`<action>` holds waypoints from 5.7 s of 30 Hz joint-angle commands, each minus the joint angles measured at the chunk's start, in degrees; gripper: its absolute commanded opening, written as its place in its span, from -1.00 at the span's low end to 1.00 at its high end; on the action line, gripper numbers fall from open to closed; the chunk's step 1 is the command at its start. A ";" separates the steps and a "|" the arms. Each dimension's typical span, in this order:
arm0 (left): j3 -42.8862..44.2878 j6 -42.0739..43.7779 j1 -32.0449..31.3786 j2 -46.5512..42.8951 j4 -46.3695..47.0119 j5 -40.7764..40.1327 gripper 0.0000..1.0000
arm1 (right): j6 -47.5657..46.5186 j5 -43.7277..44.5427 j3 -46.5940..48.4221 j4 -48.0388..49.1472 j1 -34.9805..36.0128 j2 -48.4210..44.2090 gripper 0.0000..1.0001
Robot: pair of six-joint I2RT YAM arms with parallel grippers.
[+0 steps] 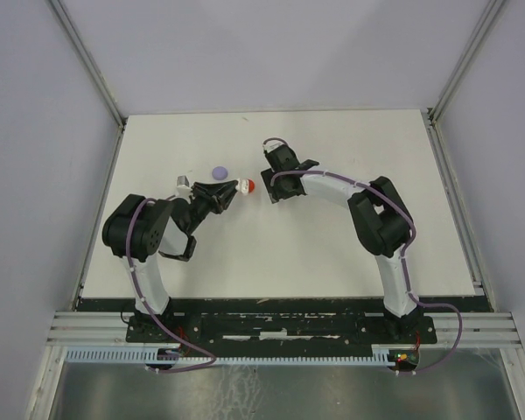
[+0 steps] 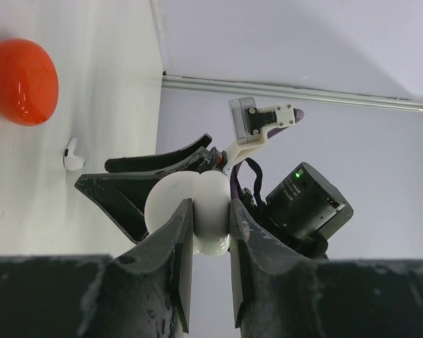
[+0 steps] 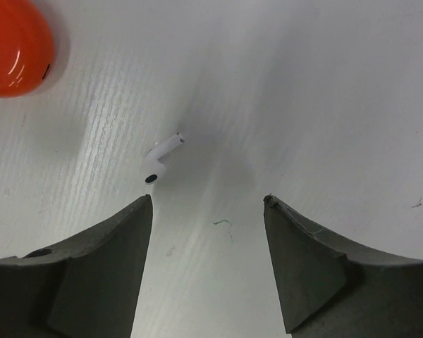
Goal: Insert the wireless bluetooth earbuds into the charging case
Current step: Pick up the earbud from the center of the board, then place the earbud in the charging case.
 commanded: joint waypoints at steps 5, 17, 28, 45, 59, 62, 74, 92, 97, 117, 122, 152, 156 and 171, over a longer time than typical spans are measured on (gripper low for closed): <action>-0.76 -1.66 0.95 -0.86 12.22 0.16 -0.94 | -0.11 0.98 3.75 1.65 0.11 1.62 0.45; -1.04 -1.62 1.57 -0.93 12.20 0.41 -0.94 | -0.73 1.55 6.22 1.91 0.11 3.88 0.45; -1.09 -1.62 1.90 -0.76 12.22 0.52 -0.94 | -2.02 2.67 9.59 1.04 0.04 6.19 0.46; -0.93 -1.62 2.07 -0.24 12.23 0.61 -0.94 | -2.64 -0.94 13.95 -0.98 -0.32 9.23 0.13; -0.88 -1.66 2.18 -0.22 12.23 0.61 -0.94 | -2.79 -1.77 15.11 -1.84 -0.36 10.12 -0.22; -0.93 -1.62 2.18 -0.22 12.20 0.62 -0.94 | -3.01 -1.99 15.49 -2.28 -0.49 10.33 -0.24; -0.99 -1.64 2.16 -0.22 12.20 0.58 -0.94 | -3.12 -3.44 19.39 -7.06 -0.62 12.59 -0.29; -0.98 -1.62 2.22 -0.19 12.26 0.69 -0.94 | -2.75 -3.58 19.09 -7.70 -0.89 12.36 -0.62; -0.92 -1.66 2.23 -0.26 12.21 0.87 -0.94 | -3.25 -2.58 16.81 -3.64 -1.14 9.41 -0.88; 6.20 -10.20 -7.26 4.57 10.12 -3.21 -0.94 | -6.19 -12.47 -34.28 57.30 -2.76 -27.92 -0.97; 8.75 -13.29 -9.32 6.75 11.23 -4.00 -0.94 | -7.83 -18.06 -42.81 78.11 -2.71 -29.22 -0.97; 13.81 -14.19 -11.03 8.44 12.25 1.98 -0.94 | -10.12 -33.15 -51.90 106.97 -1.60 -19.01 -0.97; 13.96 -14.11 -11.00 7.98 12.25 2.33 -0.94 | -10.71 -33.15 -52.72 106.99 -1.49 -18.79 -0.97; 14.42 -14.09 -11.00 6.99 12.20 4.58 -0.94 | -13.14 -29.98 -53.97 106.85 -1.52 -19.10 -0.97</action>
